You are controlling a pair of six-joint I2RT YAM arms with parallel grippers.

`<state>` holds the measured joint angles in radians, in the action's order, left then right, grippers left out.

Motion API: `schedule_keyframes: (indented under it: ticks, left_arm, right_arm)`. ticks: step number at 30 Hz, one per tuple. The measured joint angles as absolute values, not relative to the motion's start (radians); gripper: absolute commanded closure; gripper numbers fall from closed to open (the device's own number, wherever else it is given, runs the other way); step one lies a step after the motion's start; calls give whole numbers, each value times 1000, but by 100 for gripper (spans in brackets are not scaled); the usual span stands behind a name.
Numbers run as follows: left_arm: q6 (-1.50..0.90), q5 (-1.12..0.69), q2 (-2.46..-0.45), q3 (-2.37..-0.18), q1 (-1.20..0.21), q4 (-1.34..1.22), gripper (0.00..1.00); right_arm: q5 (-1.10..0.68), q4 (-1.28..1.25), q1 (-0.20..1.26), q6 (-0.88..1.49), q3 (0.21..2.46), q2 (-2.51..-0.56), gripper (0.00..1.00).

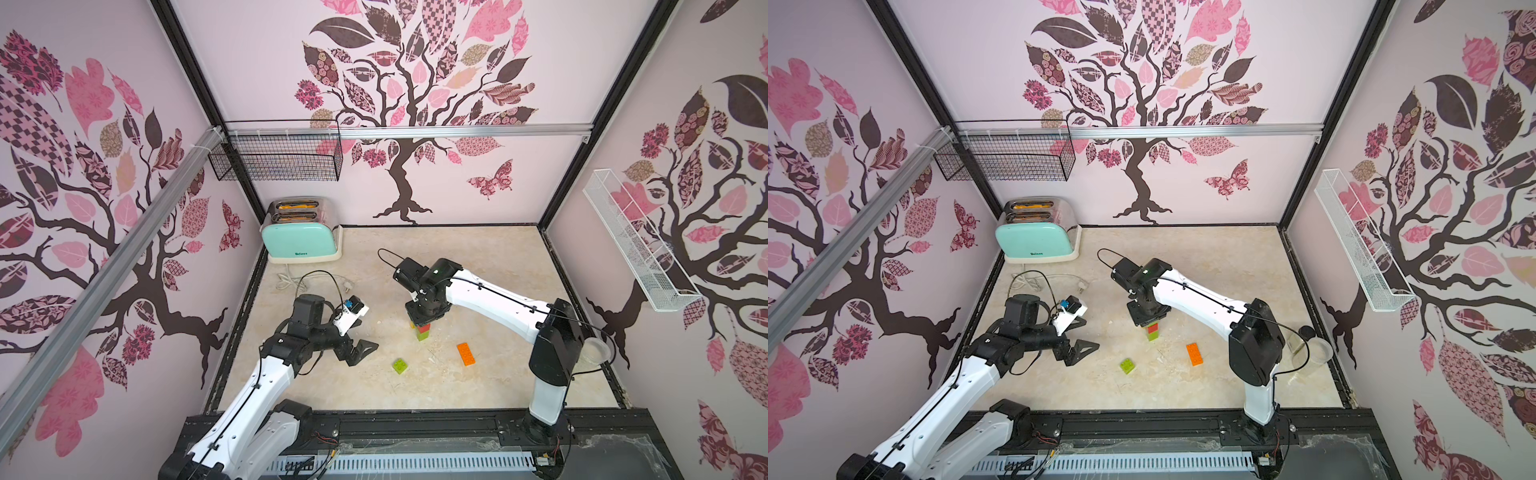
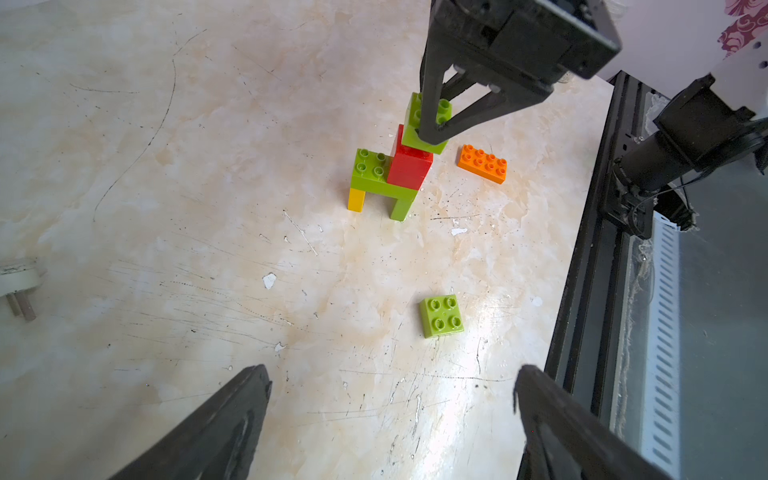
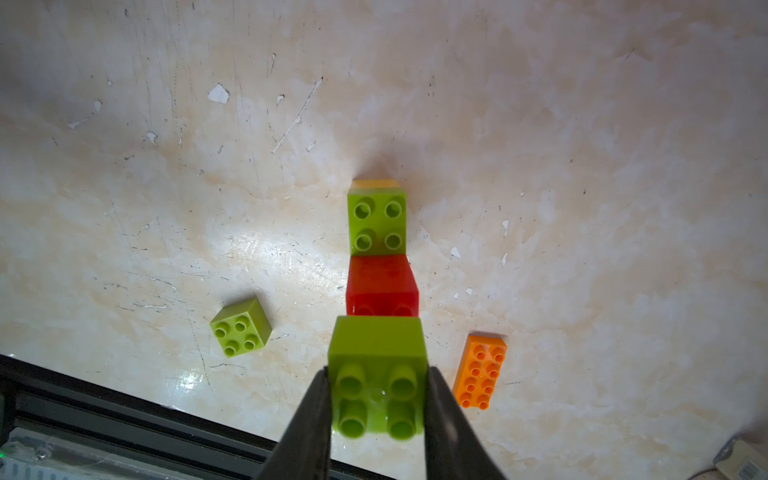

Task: Assemble a giraffe with lego
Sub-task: Assemble the lego brick with the lego brick.

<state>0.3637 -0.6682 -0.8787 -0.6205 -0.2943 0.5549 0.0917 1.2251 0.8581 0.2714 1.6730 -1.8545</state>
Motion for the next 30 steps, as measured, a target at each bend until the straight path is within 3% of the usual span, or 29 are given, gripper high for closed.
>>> schedule_keyframes:
  ticks: [30]
  left_arm:
    - [366, -668, -881, -620, -302, 554, 2]
  right_arm:
    - [79, 1258, 834, 257, 1706, -1873, 74]
